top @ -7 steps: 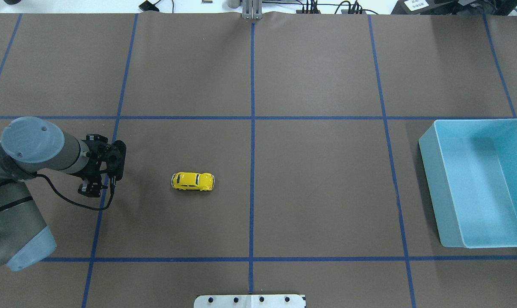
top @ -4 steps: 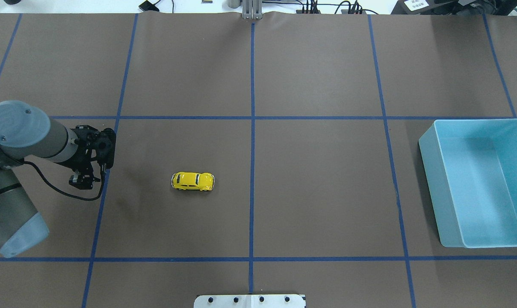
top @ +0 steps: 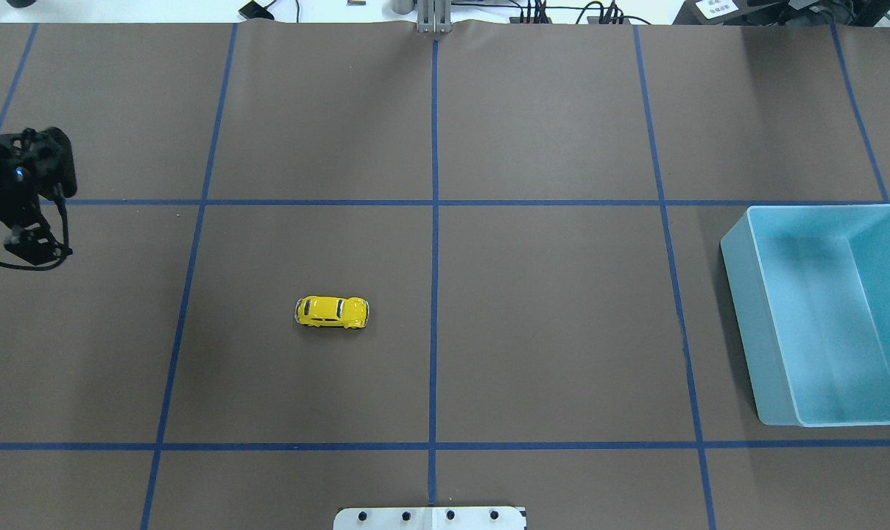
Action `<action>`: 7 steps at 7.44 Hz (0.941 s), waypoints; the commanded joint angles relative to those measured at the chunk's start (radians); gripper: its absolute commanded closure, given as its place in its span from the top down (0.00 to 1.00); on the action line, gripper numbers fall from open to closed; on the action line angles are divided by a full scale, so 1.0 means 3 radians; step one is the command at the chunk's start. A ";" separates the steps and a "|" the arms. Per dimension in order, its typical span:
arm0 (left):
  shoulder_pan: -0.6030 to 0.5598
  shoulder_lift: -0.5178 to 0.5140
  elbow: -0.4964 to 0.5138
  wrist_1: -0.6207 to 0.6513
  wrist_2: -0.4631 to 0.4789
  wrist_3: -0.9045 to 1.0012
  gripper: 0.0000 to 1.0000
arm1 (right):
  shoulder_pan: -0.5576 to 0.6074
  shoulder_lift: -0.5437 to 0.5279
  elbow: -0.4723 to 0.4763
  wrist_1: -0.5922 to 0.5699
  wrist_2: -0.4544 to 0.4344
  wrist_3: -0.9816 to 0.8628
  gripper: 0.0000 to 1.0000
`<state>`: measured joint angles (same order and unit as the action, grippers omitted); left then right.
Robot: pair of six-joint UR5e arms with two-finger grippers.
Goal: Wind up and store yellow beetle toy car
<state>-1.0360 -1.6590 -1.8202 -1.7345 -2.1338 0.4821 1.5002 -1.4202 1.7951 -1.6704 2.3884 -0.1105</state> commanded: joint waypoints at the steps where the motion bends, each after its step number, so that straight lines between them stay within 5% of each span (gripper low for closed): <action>1: -0.0619 0.0013 0.0125 0.0391 -0.0412 -0.0002 1.00 | -0.0219 0.0147 0.0177 0.0000 -0.0010 -0.0005 1.00; 7: -0.1786 0.0140 0.0570 0.0990 -0.0802 0.0009 1.00 | -0.0956 0.0525 0.0188 0.0101 -0.0015 -0.0154 1.00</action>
<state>-1.4997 -1.6347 -1.6789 -1.4596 -2.3390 0.4828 1.2478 -1.2832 1.8602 -1.6619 2.3785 -0.1634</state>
